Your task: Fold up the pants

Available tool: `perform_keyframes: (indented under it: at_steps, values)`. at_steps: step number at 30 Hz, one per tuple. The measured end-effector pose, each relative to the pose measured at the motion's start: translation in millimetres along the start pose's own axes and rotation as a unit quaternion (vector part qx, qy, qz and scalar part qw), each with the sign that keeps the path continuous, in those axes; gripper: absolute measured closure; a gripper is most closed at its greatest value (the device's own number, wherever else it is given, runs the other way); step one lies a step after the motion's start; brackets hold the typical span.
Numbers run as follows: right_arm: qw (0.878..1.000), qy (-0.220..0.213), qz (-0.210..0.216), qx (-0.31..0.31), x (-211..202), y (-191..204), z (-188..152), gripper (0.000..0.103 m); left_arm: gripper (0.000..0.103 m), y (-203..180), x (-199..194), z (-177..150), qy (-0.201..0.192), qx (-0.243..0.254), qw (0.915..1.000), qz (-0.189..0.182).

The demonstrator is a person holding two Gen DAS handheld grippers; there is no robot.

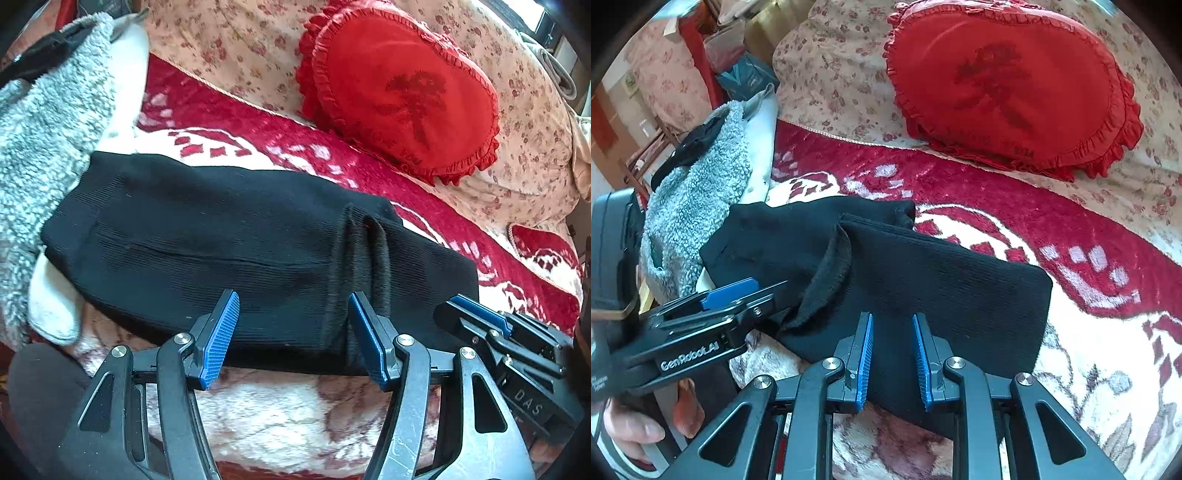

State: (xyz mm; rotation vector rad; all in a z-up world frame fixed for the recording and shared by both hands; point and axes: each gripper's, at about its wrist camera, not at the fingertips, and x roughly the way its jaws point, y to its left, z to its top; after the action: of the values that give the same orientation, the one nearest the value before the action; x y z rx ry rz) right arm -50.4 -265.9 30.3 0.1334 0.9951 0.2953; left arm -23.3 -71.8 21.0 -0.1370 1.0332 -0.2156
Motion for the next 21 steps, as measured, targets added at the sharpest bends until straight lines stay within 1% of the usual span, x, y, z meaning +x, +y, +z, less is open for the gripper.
perform_keyframes:
  at_steps: [4, 9, 13, 17, 21]
  values:
    - [1.000, 0.006, 0.002, -0.005, 8, 6, 5, 0.083, 0.042, 3, -2, -3, -0.006, 0.007, 0.9998, 0.016]
    - [1.000, 0.022, 0.002, 0.006, 26, 5, 5, 0.083, 0.042, 5, -4, -5, -0.011, 0.015, 0.9995, 0.028]
    - [1.000, 0.022, 0.002, 0.007, 25, 5, 5, 0.083, 0.042, 9, -7, -5, -0.023, 0.017, 0.9988, 0.040]
    - [1.000, 0.019, 0.007, 0.004, 25, 8, 8, 0.083, 0.042, 13, -5, -7, -0.022, 0.015, 0.9985, 0.048]
    - [1.000, 0.025, 0.005, 0.001, 34, 10, 9, 0.082, 0.042, 18, -5, -9, -0.023, 0.017, 0.9978, 0.060]
